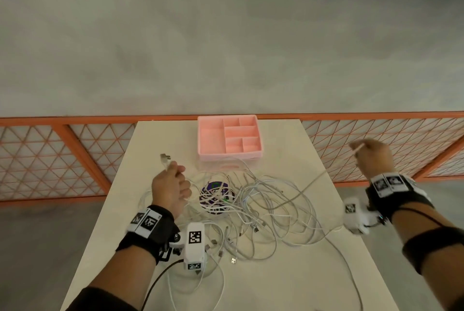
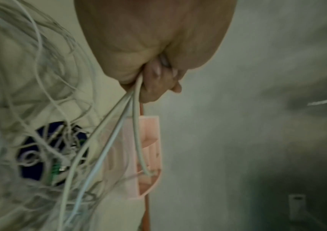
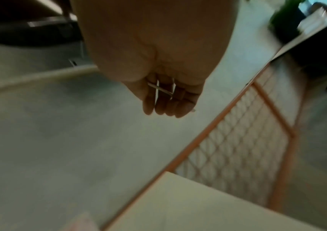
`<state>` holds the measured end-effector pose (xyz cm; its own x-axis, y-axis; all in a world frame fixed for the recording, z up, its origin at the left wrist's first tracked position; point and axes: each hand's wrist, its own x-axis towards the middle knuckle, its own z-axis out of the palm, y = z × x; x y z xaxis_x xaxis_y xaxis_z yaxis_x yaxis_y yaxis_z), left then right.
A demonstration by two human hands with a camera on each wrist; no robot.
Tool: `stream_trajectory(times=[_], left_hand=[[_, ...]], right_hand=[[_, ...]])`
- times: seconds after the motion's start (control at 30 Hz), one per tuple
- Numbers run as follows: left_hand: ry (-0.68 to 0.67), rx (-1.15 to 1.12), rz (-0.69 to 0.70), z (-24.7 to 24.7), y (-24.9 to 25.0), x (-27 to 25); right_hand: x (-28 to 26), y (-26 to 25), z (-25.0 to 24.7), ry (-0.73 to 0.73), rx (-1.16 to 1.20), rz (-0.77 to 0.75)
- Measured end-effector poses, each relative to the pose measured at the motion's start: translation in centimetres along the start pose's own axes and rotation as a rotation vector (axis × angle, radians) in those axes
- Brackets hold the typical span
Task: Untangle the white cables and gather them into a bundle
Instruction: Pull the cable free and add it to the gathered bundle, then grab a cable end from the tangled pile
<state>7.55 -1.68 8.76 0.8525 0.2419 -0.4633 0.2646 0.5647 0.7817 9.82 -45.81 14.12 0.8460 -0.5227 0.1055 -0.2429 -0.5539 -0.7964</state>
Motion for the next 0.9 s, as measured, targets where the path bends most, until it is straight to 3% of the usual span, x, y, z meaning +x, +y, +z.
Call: stream_trajectory(times=[0.1, 0.17, 0.27, 0.37, 0.43, 0.5, 0.57, 0.63, 0.73, 0.9], left_hand=[[-0.025, -0.153, 0.018, 0.7, 2.0, -0.2], [-0.073, -0.196, 0.011, 1.5, 3.0, -0.7], [-0.212, -0.216, -0.017, 3.1, 3.5, -1.9], [-0.301, -0.189, -0.011, 5.3, 3.3, -3.1], [-0.328, -0.162, -0.017, 6.7, 2.9, -3.8], [-0.359, -0.137, -0.030, 7.7, 2.3, -4.3], [-0.399, -0.119, -0.025, 8.6, 1.5, -4.9], [-0.439, -0.112, 0.012, 9.4, 1.0, -5.7], [-0.462, -0.125, 0.102, 10.2, 1.9, -6.4], [-0.389, -0.206, 0.246, 8.7, 6.2, -5.6]], right_hand=[[-1.3, 7.6, -0.4, -0.142, -0.408, 0.109], [-3.3, 11.0, 0.1, -0.354, -0.770, 0.116], [-5.9, 12.3, 1.4, -0.505, -0.711, 0.265], [-5.5, 10.8, 2.7, -0.463, -0.695, 0.263], [-5.1, 7.8, 3.3, -0.355, -0.511, 0.125], [-6.4, 2.0, 4.4, -0.367, -0.270, -0.099], [-9.0, -4.1, 6.1, -0.495, -0.025, -0.332], [-11.9, -8.4, 8.1, -0.720, 0.022, -0.464], [-15.2, -10.1, 12.0, -0.895, -0.018, -0.531], [-15.3, -5.6, 13.8, -0.777, -0.058, -0.486]])
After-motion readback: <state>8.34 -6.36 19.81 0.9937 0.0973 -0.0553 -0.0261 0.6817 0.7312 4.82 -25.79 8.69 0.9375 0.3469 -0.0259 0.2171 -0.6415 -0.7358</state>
